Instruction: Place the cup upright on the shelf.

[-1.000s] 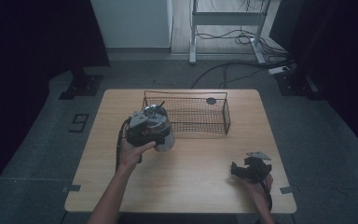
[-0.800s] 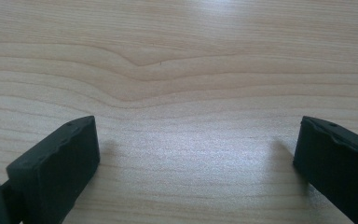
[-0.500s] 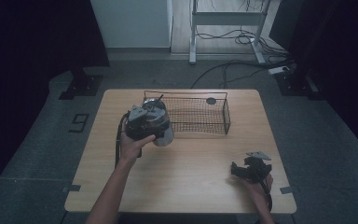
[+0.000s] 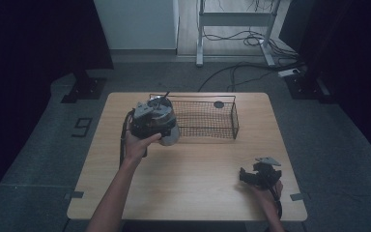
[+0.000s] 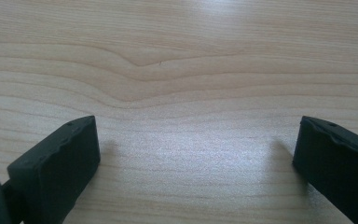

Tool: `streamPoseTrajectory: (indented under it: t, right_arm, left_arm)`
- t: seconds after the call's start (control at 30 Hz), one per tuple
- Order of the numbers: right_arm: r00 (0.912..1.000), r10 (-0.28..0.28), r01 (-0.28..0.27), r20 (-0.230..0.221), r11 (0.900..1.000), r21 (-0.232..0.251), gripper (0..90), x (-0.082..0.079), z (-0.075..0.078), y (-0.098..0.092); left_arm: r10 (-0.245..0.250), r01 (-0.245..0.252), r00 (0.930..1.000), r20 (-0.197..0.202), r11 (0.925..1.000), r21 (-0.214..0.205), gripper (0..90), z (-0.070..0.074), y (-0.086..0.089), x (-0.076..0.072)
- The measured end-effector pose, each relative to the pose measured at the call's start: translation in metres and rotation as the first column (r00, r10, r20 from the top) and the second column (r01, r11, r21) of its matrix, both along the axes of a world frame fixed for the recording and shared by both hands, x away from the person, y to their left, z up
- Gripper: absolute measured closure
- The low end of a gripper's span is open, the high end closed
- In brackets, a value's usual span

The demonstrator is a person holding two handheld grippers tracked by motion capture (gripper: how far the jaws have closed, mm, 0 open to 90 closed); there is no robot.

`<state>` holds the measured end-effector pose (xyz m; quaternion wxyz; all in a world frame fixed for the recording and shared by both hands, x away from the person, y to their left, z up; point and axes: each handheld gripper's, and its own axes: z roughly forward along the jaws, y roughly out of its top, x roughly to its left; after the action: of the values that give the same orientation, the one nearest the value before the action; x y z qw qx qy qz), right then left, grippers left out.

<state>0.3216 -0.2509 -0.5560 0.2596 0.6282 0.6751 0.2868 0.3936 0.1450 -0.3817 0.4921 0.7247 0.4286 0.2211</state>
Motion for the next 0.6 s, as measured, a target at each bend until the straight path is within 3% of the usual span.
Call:
streamPoseTrajectory:
  t: [0.6]
  right_arm:
    - [1.0, 0.001, -0.001, 0.002, 1.0, -0.001, 0.1, 0.0, 0.0, 0.0]
  left_arm:
    - [-0.003, 0.003, 0.9998, 0.022, 0.9998, 0.021, 4.1, 0.012, -0.006, 0.016]
